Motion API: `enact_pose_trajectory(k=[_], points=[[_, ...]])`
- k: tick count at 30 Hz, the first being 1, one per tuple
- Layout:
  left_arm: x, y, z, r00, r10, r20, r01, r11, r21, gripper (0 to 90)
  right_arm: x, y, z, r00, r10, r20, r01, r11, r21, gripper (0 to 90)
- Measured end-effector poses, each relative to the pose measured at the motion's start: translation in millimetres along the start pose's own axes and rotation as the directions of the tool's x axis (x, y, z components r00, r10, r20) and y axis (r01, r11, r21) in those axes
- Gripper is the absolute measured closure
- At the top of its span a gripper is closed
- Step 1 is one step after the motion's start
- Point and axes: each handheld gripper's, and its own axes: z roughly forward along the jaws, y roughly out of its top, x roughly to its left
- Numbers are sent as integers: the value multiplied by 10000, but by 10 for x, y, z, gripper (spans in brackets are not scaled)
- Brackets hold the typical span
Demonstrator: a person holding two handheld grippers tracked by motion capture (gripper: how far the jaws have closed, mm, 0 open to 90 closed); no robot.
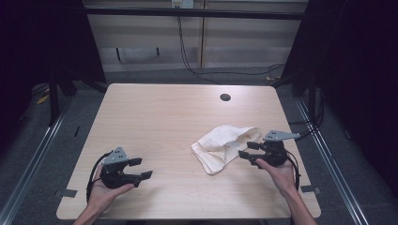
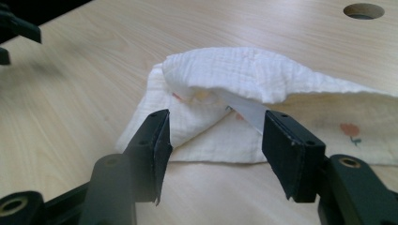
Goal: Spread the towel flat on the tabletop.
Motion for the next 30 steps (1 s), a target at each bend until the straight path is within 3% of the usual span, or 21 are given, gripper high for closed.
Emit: enact_pose_trajectory(k=[1,7,11,15,23,26,29,30], points=[[-2,3,-23,9998,-163,-129,159,9995,-283,323,-21,4,44,10000,81,31,-82,9999,79,416],[35,-4,-46,9993,-369,-9,368,9984,-428,323,-119,36,216,10000,-4,87,1,9992,402,405],[24,2,-24,9997,-243,58,245,9992,-316,323,-222,100,371,9994,-206,291,185,9974,691,389],[0,3,-14,9999,-58,117,61,9998,-209,322,-318,39,569,9987,-319,386,266,9909,1319,376],[-1,1,3,9998,-58,174,60,9999,-130,320,-323,-46,692,9994,-319,163,289,9869,1587,381],[-8,3,20,9998,7,222,-6,10000,-56,323,-347,-99,732,9969,-662,431,565,9790,1960,382],[-11,7,21,9997,53,258,-52,10000,-40,321,-344,-135,737,9950,-779,618,651,9802,1868,399],[-10,7,23,9996,44,266,-43,10000,-43,320,-313,-138,737,9915,-1023,810,846,9765,1981,425]])
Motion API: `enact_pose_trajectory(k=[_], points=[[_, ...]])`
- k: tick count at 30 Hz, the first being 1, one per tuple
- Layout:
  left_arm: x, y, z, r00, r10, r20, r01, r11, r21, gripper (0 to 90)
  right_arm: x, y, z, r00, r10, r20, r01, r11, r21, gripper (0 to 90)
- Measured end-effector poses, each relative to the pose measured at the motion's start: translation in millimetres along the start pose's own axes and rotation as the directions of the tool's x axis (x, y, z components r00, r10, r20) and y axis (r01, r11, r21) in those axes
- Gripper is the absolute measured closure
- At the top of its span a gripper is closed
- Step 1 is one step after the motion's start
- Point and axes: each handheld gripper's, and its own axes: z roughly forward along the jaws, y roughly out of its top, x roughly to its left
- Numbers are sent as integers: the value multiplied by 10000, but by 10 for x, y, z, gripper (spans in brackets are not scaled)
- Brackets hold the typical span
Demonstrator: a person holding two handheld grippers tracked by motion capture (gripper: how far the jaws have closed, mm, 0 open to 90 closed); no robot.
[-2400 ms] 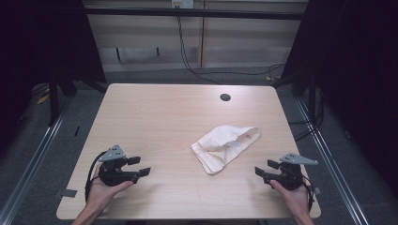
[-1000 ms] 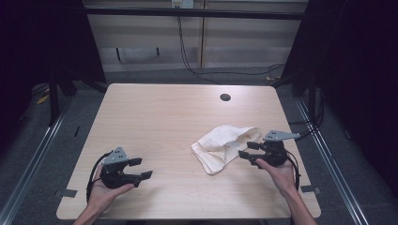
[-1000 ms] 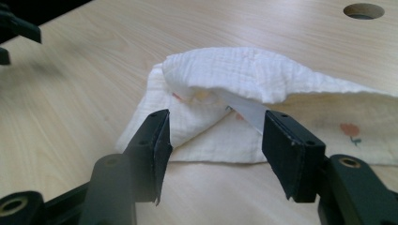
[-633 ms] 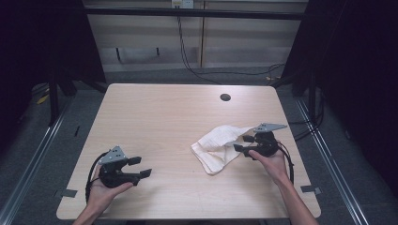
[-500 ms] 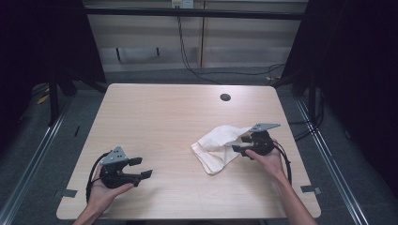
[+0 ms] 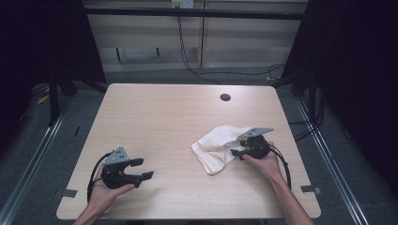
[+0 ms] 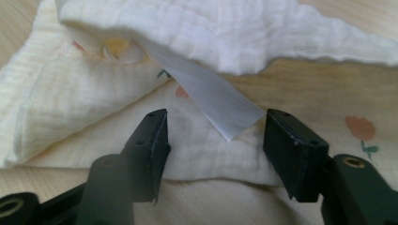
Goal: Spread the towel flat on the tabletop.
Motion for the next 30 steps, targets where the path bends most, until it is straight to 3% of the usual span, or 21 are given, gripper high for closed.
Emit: enact_pose_trajectory(k=[4,11,18,19,21,30], points=[[-4,0,6,10000,46,-19,-46,10000,69,318,44,11,-11,9998,-29,-202,29,10000,-6,656],[3,1,11,10000,63,22,-63,9999,111,321,97,20,14,9987,42,-514,-50,9999,-154,803],[5,2,6,10000,17,34,-17,10000,36,321,215,53,65,9955,-17,-948,-4,9998,-222,837],[13,1,-2,9997,65,239,-66,10000,22,308,294,79,78,9950,-302,-956,289,9995,-151,837],[14,0,-4,9999,43,136,-43,10000,14,310,362,90,92,9921,-451,-1172,437,9989,-146,838],[20,2,-1,9999,28,105,-28,10000,39,321,552,137,154,9820,-737,-1738,714,9973,-196,840]])
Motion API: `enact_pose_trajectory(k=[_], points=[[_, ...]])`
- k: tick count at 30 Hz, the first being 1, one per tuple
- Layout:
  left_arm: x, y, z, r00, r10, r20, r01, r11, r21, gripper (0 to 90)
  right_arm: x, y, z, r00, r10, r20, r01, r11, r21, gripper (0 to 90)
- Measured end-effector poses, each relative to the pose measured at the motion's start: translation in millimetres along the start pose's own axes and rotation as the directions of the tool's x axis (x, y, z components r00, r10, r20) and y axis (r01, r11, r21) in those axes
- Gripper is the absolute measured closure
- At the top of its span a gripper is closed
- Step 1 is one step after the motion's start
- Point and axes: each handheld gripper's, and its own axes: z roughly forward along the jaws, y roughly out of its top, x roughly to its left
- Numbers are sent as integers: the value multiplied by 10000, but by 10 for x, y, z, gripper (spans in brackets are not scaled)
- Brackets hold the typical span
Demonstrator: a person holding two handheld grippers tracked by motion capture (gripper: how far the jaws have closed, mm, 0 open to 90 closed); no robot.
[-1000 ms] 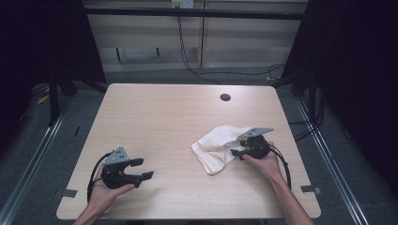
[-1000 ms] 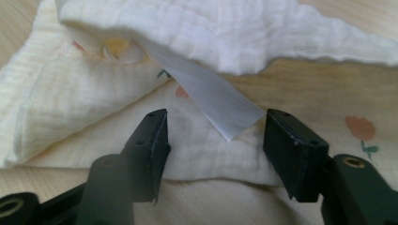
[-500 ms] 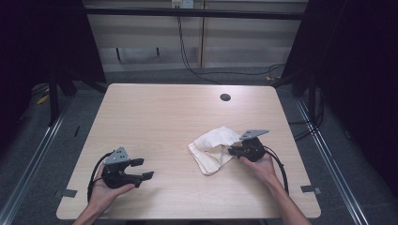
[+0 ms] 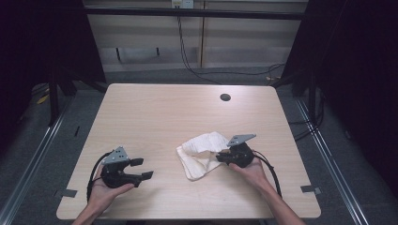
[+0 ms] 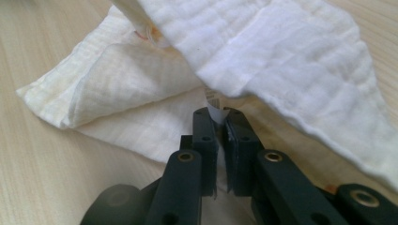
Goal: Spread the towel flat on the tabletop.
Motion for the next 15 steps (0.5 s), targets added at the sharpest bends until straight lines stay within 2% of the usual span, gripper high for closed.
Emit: enact_pose_trajectory(k=[1,4,8,15], points=[[-2,0,3,10000,-1,-7,1,10000,34,323,45,14,20,9998,-55,-199,56,10000,25,841],[-2,0,5,10000,-4,-21,4,10000,54,326,93,28,44,9995,-168,-270,169,9999,26,841],[2,2,4,10000,-15,-37,15,10000,63,328,209,71,112,9975,-319,-634,320,9995,0,850],[4,2,2,10000,-36,-86,36,10000,27,334,350,122,177,9957,-370,-851,377,9993,58,865]])
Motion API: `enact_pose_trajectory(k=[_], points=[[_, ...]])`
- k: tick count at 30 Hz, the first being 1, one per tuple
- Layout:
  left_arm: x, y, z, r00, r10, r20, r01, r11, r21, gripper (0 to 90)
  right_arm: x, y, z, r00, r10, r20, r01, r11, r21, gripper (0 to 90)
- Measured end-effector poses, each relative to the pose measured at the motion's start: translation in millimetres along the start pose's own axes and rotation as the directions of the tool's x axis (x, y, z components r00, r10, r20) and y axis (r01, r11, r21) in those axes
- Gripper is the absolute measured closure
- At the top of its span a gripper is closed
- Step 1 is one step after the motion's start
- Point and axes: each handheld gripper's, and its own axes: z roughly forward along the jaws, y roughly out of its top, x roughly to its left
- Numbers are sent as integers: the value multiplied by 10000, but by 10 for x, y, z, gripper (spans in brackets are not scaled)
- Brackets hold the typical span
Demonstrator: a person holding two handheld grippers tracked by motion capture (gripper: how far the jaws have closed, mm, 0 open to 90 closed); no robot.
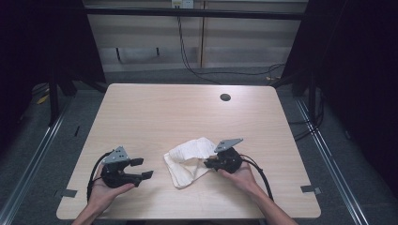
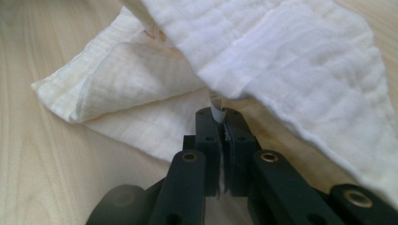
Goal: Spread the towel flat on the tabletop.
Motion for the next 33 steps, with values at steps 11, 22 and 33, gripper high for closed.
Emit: enact_pose_trajectory(k=[11,22,33], points=[[-66,57,73,9985,448,310,-447,9990,-44,485,199,38,71,9974,-220,-687,228,9997,111,865],[-230,127,157,9910,1004,885,-1012,9948,51,640,371,89,117,9955,-396,-859,416,9989,221,592],[-311,270,377,9873,1326,878,-1360,9901,345,643,273,-148,-616,9997,211,120,-202,9974,-694,614]])
